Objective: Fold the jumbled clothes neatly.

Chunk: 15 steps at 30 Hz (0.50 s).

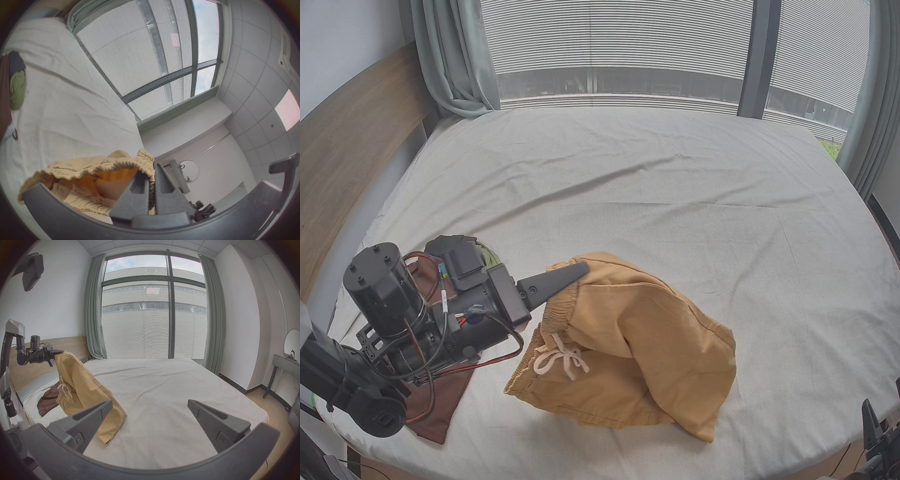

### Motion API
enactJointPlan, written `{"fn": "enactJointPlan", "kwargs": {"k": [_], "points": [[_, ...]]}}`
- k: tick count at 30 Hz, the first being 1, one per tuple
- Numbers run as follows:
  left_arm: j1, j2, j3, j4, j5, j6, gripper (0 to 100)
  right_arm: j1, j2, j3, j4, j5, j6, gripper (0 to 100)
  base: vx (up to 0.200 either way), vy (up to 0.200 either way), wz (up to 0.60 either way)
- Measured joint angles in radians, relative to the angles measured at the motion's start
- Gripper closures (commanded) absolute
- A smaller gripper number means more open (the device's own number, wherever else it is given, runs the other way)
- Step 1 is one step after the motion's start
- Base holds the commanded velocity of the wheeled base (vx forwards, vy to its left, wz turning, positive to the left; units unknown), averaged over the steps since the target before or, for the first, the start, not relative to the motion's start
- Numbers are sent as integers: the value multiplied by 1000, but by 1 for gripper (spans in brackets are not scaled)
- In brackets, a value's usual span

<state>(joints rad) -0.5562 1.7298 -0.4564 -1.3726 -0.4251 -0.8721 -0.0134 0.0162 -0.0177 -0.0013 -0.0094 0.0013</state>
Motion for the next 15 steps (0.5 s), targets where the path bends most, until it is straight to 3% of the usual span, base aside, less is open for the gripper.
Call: {"fn": "enactJointPlan", "kwargs": {"k": [15], "points": [[188,80,159,-164,-72,201,100,-1,0,0,0,0,0,0,0,0,0]]}}
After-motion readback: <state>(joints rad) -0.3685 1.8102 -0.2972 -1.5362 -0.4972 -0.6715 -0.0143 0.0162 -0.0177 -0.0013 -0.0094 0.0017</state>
